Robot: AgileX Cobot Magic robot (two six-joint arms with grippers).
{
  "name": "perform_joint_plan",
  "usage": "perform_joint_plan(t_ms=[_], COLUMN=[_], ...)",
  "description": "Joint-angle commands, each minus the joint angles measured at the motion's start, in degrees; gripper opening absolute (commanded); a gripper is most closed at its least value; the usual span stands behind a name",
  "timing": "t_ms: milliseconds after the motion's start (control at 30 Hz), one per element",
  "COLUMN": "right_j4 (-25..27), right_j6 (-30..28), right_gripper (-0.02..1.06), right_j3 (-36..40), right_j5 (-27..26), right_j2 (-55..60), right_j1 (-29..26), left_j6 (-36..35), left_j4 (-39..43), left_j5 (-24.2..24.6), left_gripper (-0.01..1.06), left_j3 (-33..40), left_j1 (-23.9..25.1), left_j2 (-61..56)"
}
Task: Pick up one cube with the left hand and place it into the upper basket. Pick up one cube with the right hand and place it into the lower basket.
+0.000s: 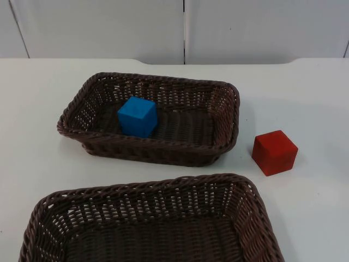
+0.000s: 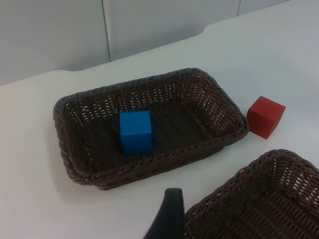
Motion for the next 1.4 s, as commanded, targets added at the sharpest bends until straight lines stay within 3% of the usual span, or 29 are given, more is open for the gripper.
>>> perform_joint_plan(t_ms=[0, 333, 533, 1000, 1067, 1167, 1333, 1367], right_j4=[0.79, 13.35, 14.54, 11.12, 8.76, 4.88, -5.75, -5.75], right_j6=[-0.43, -11.26, -13.53, -13.62, -13.02, -10.30, 5.03, 5.03], right_gripper=[1.05, 1.05, 1.05, 1.05, 1.05, 1.05, 1.05, 1.05], right_j3=[-1.50, -8.12, -9.91, -10.18, -10.18, -10.18, -10.18, -10.18], right_j5=[-1.02, -2.98, -3.73, -12.99, -14.61, -15.96, -19.91, -19.91], right_j2=[3.39, 18.00, 24.62, 37.47, 39.55, 41.47, 45.58, 45.58], right_j1=[-0.06, -0.06, 4.30, 21.43, 23.73, 25.96, 27.92, 27.92], left_j6=[-0.42, -0.42, -0.42, -0.42, -0.42, -0.42, -0.42, -0.42], left_j4=[-0.06, -0.06, -0.06, -0.06, 0.04, 0.04, 0.15, 0.15], left_j5=[-0.48, -0.72, -0.84, -0.84, -0.84, -0.84, -0.84, -0.84], left_gripper=[0.77, 0.77, 0.77, 0.77, 0.77, 0.77, 0.77, 0.77], left_j3=[0.04, 0.04, 0.04, 0.04, 0.04, 0.04, 0.04, 0.04], left_j1=[-0.40, -0.40, -0.40, -0.40, -0.40, -0.40, -0.40, -0.40], left_j2=[-0.22, -0.22, -0.22, -0.22, -0.22, -0.22, -0.22, -0.22])
